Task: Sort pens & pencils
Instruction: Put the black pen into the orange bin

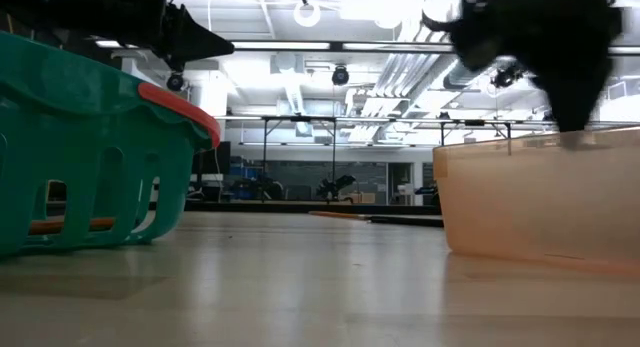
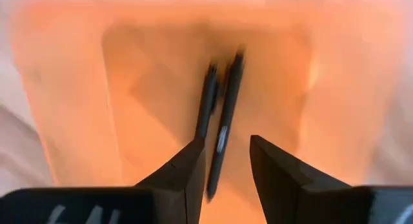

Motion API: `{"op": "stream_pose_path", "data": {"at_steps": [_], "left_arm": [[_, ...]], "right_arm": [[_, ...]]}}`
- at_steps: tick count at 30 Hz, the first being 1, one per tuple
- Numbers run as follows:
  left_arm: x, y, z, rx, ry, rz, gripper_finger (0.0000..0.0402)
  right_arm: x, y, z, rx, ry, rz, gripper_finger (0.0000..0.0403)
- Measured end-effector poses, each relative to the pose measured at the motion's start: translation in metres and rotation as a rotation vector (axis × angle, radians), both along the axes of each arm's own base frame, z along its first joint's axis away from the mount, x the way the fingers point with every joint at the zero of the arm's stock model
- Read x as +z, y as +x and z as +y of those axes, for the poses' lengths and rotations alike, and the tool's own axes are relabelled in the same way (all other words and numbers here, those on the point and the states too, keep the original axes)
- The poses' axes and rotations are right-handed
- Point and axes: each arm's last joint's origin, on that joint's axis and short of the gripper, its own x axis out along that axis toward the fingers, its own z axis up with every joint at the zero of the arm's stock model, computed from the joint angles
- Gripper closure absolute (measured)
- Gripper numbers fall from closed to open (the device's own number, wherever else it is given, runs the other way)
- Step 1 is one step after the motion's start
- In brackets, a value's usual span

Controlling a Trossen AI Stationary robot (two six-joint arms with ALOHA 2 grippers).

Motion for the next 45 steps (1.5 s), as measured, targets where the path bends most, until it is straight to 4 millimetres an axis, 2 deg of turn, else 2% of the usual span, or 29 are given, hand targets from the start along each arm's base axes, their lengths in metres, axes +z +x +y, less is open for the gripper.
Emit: {"op": "stream_pose_path", "data": {"at_steps": [5,10,13,18,26,34,40,45], "left_arm": [[0.000,0.000,0.000,0.001,-0.005,-0.002,0.0392],[0.000,0.000,0.000,0.001,-0.006,0.000,0.0391],[0.000,0.000,0.000,0.001,-0.008,0.000,0.0392],[-0.001,0.000,0.000,0.001,-0.011,0.006,0.0392],[-0.002,0.000,0.000,0.001,-0.014,0.022,0.0392],[-0.004,-0.001,0.000,0.001,-0.019,0.038,0.0392],[-0.005,-0.001,0.000,0.002,-0.019,0.042,0.0392],[-0.005,-0.001,0.000,0.002,-0.018,0.042,0.0391]], "right_arm": [[0.013,0.019,-0.029,0.045,-0.026,-0.062,0.0290],[0.012,0.033,-0.072,0.056,-0.112,-0.108,0.0290],[0.008,0.041,-0.101,0.047,-0.175,-0.127,0.0290],[-0.002,0.050,-0.144,0.076,-0.186,-0.120,0.0290],[-0.028,0.056,-0.196,0.112,-0.191,-0.072,0.0290],[-0.058,0.062,-0.219,0.143,-0.147,-0.039,0.0282],[-0.060,0.062,-0.222,0.159,-0.167,-0.030,0.0253],[-0.060,0.062,-0.222,0.177,-0.152,-0.036,0.0247]]}}
